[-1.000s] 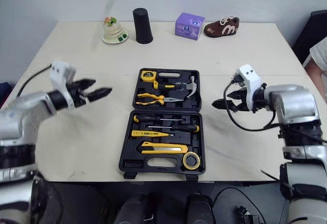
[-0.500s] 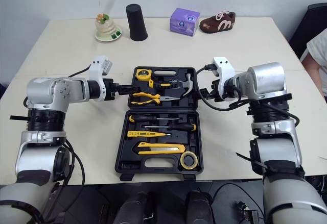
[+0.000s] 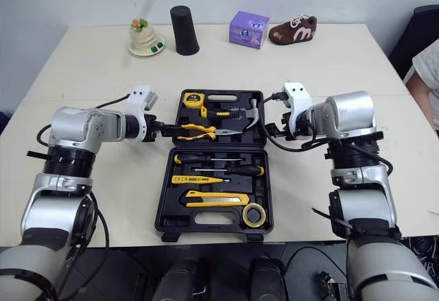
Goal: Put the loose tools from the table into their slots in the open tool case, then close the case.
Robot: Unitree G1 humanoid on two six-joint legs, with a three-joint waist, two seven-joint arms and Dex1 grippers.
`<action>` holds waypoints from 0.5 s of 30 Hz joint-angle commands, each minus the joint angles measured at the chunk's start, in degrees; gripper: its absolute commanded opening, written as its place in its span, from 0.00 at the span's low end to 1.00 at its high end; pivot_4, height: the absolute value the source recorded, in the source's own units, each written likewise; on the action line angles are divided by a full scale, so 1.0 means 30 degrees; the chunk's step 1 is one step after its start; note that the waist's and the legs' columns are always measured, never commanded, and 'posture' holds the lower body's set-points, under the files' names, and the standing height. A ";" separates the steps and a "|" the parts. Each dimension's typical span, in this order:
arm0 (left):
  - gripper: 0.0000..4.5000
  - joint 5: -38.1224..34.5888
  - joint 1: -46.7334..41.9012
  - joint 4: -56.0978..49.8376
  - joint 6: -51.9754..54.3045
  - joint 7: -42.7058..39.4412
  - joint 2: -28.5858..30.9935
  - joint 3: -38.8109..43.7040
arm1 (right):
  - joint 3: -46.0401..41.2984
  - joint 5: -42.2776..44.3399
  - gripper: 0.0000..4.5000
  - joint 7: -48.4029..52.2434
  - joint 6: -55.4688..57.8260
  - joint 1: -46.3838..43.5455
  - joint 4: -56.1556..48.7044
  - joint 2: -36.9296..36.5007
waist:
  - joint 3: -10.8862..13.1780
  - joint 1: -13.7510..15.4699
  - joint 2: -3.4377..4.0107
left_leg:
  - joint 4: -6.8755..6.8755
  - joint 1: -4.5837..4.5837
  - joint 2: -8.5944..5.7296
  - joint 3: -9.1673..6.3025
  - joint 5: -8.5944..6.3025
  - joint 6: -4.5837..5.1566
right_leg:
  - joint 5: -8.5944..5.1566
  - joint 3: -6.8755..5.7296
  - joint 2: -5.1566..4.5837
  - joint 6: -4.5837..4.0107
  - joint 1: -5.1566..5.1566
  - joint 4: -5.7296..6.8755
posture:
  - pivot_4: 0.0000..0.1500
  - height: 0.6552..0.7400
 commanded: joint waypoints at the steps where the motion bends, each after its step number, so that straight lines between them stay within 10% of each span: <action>1: 1.00 0.0408 -0.0144 0.0353 0.0068 0.0177 -0.0030 0.0075 | -0.0566 0.0007 1.00 -0.0538 -0.0402 -0.0309 -0.0106 0.0147 | 0.0000 -0.0001 0.0000 | 0.0001 0.0006 0.0002 -0.0001 0.0004 -0.0002 | 0.0000 0.0002 0.0000 0.0000 0.0001 0.0009 | 1.00 0.93; 11: 1.00 0.0704 -0.0267 0.0980 -0.0346 0.0381 -0.0713 0.0202 | -0.0029 -0.0445 1.00 -0.1508 -0.1611 -0.0857 0.2274 0.1243 | -0.0007 0.0009 -0.0007 | 0.0023 0.0015 0.0000 -0.0002 0.0015 0.0001 | -0.0001 0.0012 -0.0002 -0.0001 0.0006 0.0037 | 1.00 0.93; 15: 0.71 0.0809 -0.0634 0.1727 -0.0673 0.0189 -0.1044 0.0204 | -0.0476 -0.0571 0.70 -0.2078 -0.1747 -0.1000 0.3369 0.1802 | -0.0015 0.0003 -0.0016 | 0.0036 0.0034 0.0000 -0.0005 0.0031 0.0010 | -0.0001 0.0015 -0.0004 -0.0001 0.0026 0.0052 | 1.00 0.93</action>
